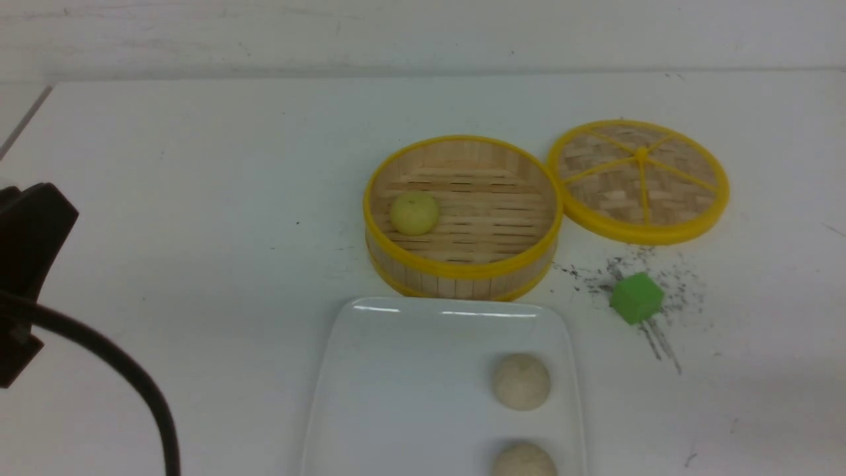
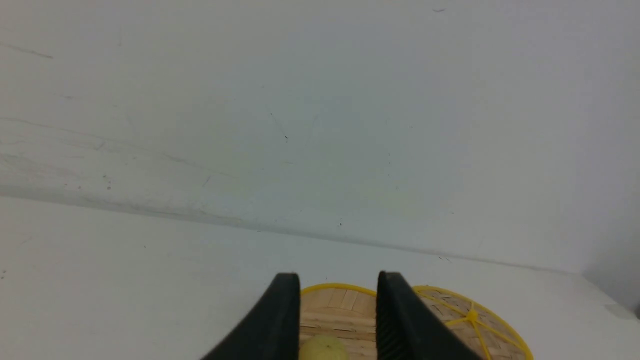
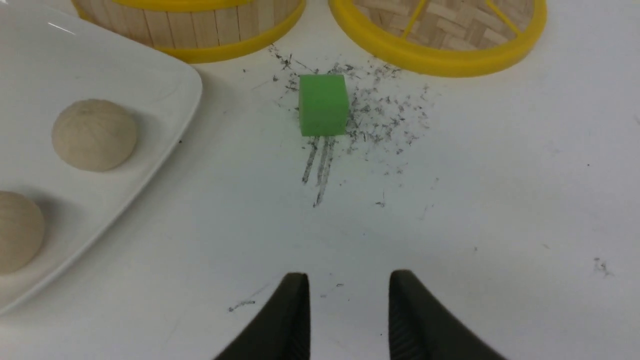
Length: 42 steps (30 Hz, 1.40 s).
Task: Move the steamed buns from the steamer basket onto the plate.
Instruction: Use the left arm to grab the steamed stuffed bun that is closest to it
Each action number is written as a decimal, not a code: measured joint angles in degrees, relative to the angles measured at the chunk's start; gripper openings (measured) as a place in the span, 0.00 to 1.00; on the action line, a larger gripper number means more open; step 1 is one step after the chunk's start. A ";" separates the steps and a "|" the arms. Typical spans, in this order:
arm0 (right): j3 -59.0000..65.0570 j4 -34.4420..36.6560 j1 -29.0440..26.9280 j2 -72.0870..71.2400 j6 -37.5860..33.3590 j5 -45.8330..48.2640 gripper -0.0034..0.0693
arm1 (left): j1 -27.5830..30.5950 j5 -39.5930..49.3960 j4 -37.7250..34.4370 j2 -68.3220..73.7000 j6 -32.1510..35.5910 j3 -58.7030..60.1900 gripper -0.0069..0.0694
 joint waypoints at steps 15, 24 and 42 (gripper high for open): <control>0.11 -2.72 0.00 0.00 0.00 -2.19 0.36 | 0.00 -0.07 0.00 0.00 0.00 0.00 0.42; 0.32 -2.72 0.00 0.00 0.04 -5.69 0.36 | 0.00 0.25 0.00 0.00 0.00 0.00 0.42; 0.32 -3.16 0.00 0.00 0.04 -6.34 0.37 | 0.00 3.52 0.00 0.00 0.00 0.00 0.42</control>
